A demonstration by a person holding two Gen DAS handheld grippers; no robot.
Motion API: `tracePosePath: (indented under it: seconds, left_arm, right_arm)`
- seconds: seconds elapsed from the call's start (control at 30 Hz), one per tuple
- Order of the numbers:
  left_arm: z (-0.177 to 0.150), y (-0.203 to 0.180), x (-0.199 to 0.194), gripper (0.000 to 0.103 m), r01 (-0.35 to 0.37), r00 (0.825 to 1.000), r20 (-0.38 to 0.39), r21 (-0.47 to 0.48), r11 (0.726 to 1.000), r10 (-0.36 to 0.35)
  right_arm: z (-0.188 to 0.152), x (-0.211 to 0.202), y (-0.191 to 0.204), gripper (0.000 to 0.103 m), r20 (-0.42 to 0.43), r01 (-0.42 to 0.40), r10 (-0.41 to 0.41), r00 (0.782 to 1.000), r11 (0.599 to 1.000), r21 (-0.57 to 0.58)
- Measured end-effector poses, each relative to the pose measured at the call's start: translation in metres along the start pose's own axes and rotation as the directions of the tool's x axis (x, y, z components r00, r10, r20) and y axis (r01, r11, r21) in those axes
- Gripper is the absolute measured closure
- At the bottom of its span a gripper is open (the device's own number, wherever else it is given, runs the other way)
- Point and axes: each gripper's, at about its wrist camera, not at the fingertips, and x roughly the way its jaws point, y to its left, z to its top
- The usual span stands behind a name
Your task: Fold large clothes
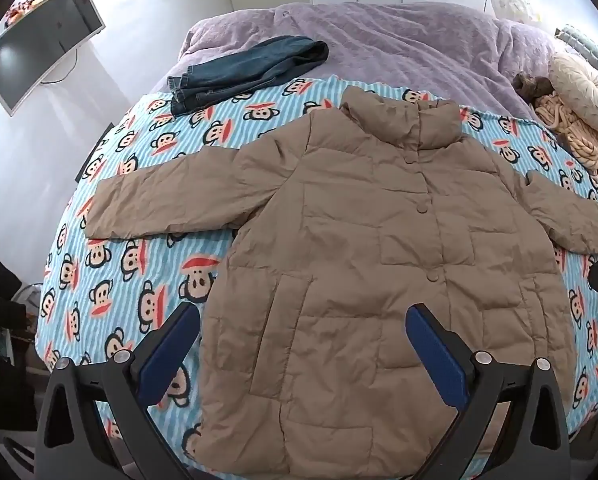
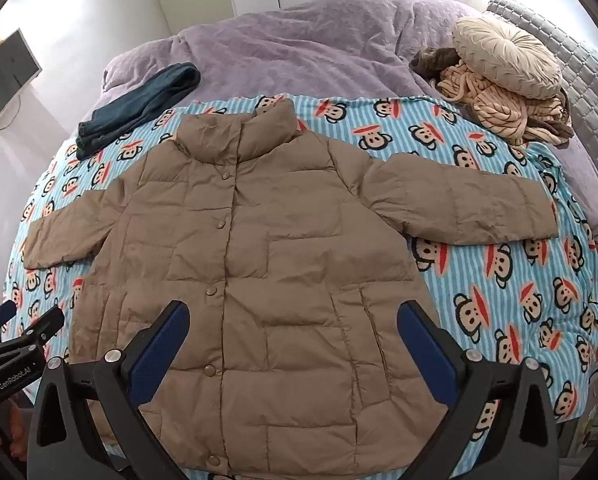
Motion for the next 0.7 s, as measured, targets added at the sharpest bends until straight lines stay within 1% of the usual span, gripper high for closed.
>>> tracePosePath:
  seconds: [0.7]
  left_arm:
    - [-0.0045,0.0004,0.0048,0.000,0.009,1.000,-0.003,-0.003,1.000,-0.009]
  right_arm:
    - [0.0015,0.0036,-0.0011,0.000,-0.014,-0.003,0.003,1.000,1.000,0.011]
